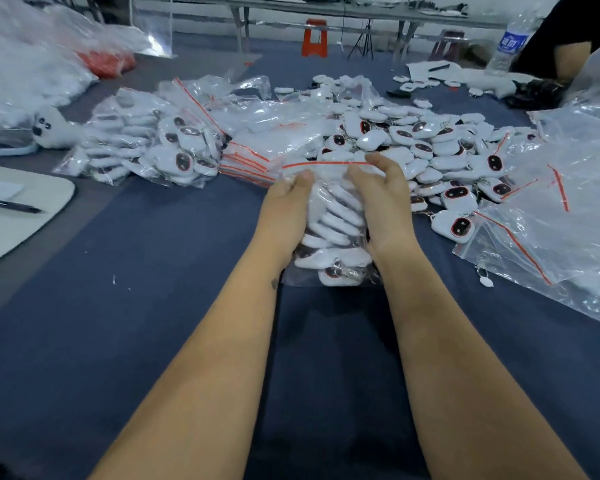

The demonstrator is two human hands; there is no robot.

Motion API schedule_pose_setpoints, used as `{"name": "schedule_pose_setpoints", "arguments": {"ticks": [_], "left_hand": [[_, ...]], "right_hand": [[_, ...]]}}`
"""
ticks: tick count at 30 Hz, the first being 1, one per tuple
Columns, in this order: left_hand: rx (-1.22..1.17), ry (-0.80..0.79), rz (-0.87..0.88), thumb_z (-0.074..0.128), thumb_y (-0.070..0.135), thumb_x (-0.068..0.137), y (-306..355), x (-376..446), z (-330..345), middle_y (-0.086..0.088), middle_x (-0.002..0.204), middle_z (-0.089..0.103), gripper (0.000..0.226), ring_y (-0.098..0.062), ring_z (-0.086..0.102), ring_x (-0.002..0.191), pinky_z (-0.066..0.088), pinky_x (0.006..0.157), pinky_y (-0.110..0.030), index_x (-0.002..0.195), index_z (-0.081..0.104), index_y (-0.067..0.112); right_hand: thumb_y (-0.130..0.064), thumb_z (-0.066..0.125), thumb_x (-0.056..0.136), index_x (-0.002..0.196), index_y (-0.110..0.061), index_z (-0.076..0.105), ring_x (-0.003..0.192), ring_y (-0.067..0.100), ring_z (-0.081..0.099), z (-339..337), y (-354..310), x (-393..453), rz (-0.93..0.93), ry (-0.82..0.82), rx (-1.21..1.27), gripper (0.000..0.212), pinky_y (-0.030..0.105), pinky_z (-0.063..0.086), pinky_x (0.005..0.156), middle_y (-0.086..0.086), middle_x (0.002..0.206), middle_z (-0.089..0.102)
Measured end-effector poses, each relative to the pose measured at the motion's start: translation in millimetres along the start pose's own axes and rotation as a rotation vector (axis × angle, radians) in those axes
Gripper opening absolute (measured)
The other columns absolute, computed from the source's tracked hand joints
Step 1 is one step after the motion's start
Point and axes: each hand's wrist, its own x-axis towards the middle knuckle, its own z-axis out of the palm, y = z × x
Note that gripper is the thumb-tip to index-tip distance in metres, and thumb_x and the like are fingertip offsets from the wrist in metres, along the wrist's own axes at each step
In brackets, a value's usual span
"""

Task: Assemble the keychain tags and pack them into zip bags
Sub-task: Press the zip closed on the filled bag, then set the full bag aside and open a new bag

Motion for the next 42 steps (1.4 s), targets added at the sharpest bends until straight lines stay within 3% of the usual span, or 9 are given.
{"name": "schedule_pose_setpoints", "arguments": {"ticks": [4, 7, 11, 14, 18, 24, 26, 32, 42], "left_hand": [[-0.076, 0.187, 0.051, 0.045, 0.037, 0.103, 7.0, -2.0, -33.9, 0.002, 0.108, 0.072, 0.033, -0.009, 0.067, 0.095, 0.053, 0.085, -0.02, 0.115, 0.067, 0.015], [0.004, 0.305, 0.101, 0.045, 0.036, 0.103, 15.7, 6.0, -78.8, 0.006, 0.096, 0.07, 0.026, -0.01, 0.065, 0.088, 0.05, 0.082, -0.026, 0.096, 0.068, 0.025], [0.098, 0.434, 0.197, 0.047, 0.034, 0.102, 35.0, 18.8, -130.2, 0.009, 0.078, 0.061, 0.03, -0.009, 0.055, 0.074, 0.045, 0.073, -0.029, 0.077, 0.061, 0.026], [0.259, 0.527, 0.314, 0.05, 0.034, 0.101, 54.6, 39.4, -159.9, 0.004, 0.109, 0.063, 0.023, -0.007, 0.057, 0.097, 0.043, 0.09, -0.026, 0.119, 0.057, 0.022], [0.525, 0.743, 0.414, 0.059, 0.031, 0.091, 69.1, 57.2, -170.2, -0.007, 0.149, 0.039, 0.076, -0.025, 0.03, 0.139, 0.026, 0.116, -0.043, 0.154, 0.019, 0.021], [0.475, 0.383, 0.573, 0.035, -0.008, 0.077, 40.9, 54.0, -100.2, -0.002, 0.136, 0.047, 0.067, -0.015, 0.043, 0.127, 0.034, 0.111, -0.036, 0.14, 0.042, 0.014], [0.44, 0.19, 0.465, 0.032, -0.015, 0.071, 28.0, 59.6, -72.7, 0.002, 0.137, 0.049, 0.076, -0.009, 0.045, 0.125, 0.035, 0.109, -0.027, 0.139, 0.046, 0.018], [0.932, -0.047, 0.363, 0.052, 0.0, 0.088, -8.5, 84.0, -21.3, -0.011, 0.147, 0.046, 0.053, -0.034, 0.036, 0.138, 0.027, 0.114, -0.039, 0.138, 0.053, 0.016], [0.862, 0.431, 0.452, 0.049, 0.033, 0.098, -10.0, 46.6, -0.8, 0.001, 0.086, 0.06, 0.024, -0.022, 0.054, 0.077, 0.035, 0.07, -0.034, 0.079, 0.055, 0.019]], "right_hand": [[-0.048, 0.067, 0.084, 0.128, -0.038, 0.043, 0.075, -0.01, 0.058, 22.1, 4.7, -18.8, -0.069, -0.275, -0.283, 0.051, 0.01, 0.042, 0.067, -0.012, 0.089, 0.057], [-0.042, 0.074, 0.082, 0.131, -0.039, 0.041, 0.086, 0.001, 0.062, 51.7, 10.5, -26.2, -0.075, -0.43, -0.356, 0.06, 0.013, 0.042, 0.071, -0.006, 0.096, 0.061], [-0.028, 0.078, 0.082, 0.122, -0.037, 0.042, 0.079, -0.014, 0.06, 112.6, 9.7, -26.9, -0.145, -0.489, -0.312, 0.055, 0.003, 0.043, 0.067, -0.013, 0.095, 0.062], [-0.021, 0.073, 0.087, 0.139, -0.026, 0.041, 0.099, 0.004, 0.063, 154.2, 7.2, -24.5, -0.117, -0.478, -0.2, 0.061, 0.025, 0.051, 0.09, -0.01, 0.112, 0.061], [-0.02, 0.065, 0.09, 0.144, -0.018, 0.04, 0.127, 0.019, 0.047, 162.8, 15.6, -16.5, -0.262, -0.432, -0.405, 0.06, 0.031, 0.037, 0.107, 0.001, 0.136, 0.05], [-0.032, 0.05, 0.096, 0.152, -0.021, 0.028, 0.15, 0.027, 0.009, 114.5, 24.4, 30.7, -0.499, -0.286, -1.216, 0.061, 0.046, 0.003, 0.12, 0.009, 0.163, 0.015], [-0.032, 0.048, 0.096, 0.149, -0.024, 0.033, 0.149, 0.025, 0.012, 96.5, 26.3, 39.5, -0.485, -0.316, -1.313, 0.056, 0.054, -0.003, 0.117, 0.003, 0.159, 0.027], [-0.01, 0.046, 0.087, 0.116, -0.029, 0.061, 0.112, 0.022, 0.053, 45.8, 20.2, 41.5, -0.607, -0.258, -1.323, 0.037, 0.037, 0.023, 0.097, -0.006, 0.11, 0.064], [-0.008, 0.06, 0.088, 0.109, -0.006, 0.065, 0.102, 0.023, 0.053, 25.8, 20.1, 9.5, -0.586, 0.025, -0.772, 0.021, 0.036, 0.048, 0.081, 0.008, 0.116, 0.053]]}}
